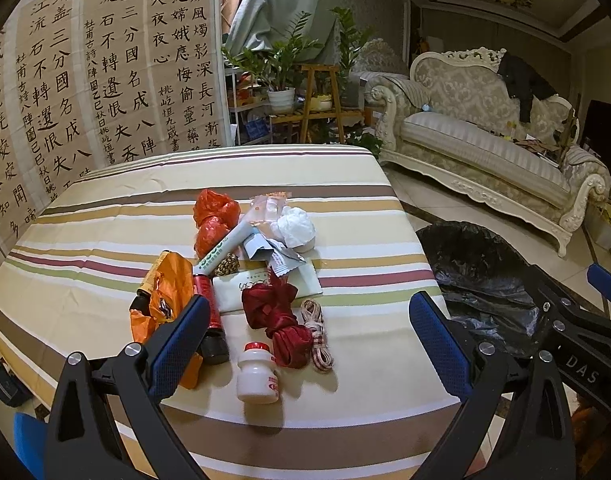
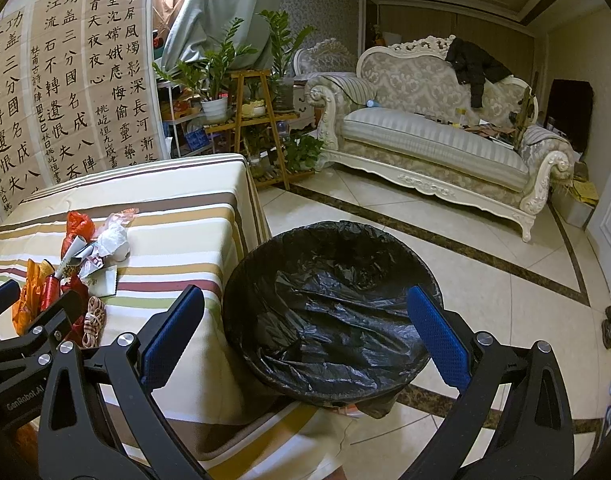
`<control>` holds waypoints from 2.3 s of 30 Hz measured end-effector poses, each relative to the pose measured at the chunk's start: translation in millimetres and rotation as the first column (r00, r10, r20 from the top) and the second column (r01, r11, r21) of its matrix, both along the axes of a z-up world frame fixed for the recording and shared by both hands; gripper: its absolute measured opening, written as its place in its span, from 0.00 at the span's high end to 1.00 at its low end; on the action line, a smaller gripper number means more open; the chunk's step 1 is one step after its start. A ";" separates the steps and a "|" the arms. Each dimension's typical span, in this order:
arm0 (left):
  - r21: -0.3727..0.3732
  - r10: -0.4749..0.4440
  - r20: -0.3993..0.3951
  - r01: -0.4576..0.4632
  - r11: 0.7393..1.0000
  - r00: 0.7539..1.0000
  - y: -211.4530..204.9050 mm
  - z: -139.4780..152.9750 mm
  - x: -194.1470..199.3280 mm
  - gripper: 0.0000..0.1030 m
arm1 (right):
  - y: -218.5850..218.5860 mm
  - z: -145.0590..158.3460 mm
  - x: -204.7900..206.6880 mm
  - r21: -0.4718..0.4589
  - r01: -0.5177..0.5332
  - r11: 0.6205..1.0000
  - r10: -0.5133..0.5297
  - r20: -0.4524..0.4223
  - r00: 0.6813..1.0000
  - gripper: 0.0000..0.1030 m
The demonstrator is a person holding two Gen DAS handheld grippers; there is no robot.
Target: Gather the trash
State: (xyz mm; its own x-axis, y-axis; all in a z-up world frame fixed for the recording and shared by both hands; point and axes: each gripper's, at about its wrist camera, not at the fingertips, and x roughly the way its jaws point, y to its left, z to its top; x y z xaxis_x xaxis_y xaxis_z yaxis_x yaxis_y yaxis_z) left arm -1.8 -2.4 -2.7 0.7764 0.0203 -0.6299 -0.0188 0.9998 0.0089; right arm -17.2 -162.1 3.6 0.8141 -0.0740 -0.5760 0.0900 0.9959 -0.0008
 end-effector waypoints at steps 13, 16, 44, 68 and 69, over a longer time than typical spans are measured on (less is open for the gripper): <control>0.004 -0.001 -0.001 0.001 1.000 1.000 -0.9 -0.1 0.7 0.06 | -10.2 -0.9 -1.9 -0.005 0.015 1.000 -0.015 -0.003 1.000 0.04; 0.004 -0.001 -0.002 0.001 1.000 1.000 -1.6 0.0 0.7 0.06 | -9.4 -1.1 -1.9 -0.005 0.013 1.000 -0.013 -0.002 1.000 0.04; 0.010 -0.009 -0.016 0.009 1.000 1.000 -7.5 -4.5 4.9 0.06 | -13.9 -5.9 0.1 -0.003 0.019 1.000 -0.019 -0.011 1.000 0.04; -0.028 0.022 -0.062 -0.024 0.999 0.998 37.2 -6.4 -6.8 0.07 | 9.0 -10.0 3.2 -0.011 -0.019 1.000 0.018 -0.034 0.999 0.04; -0.026 0.028 -0.063 -0.030 0.999 0.998 42.4 -5.5 -8.0 0.07 | 13.4 -9.8 3.4 -0.009 -0.028 1.000 0.027 -0.038 0.999 0.04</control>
State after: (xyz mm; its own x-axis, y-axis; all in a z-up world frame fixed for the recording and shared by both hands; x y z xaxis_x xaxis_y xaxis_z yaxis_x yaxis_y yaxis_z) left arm -9.7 40.0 -8.2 0.7351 0.0244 -0.6775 -0.0482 0.9987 -0.0163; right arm -13.8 -148.6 -6.2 0.7938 -0.0573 -0.6055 0.0622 0.9980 -0.0130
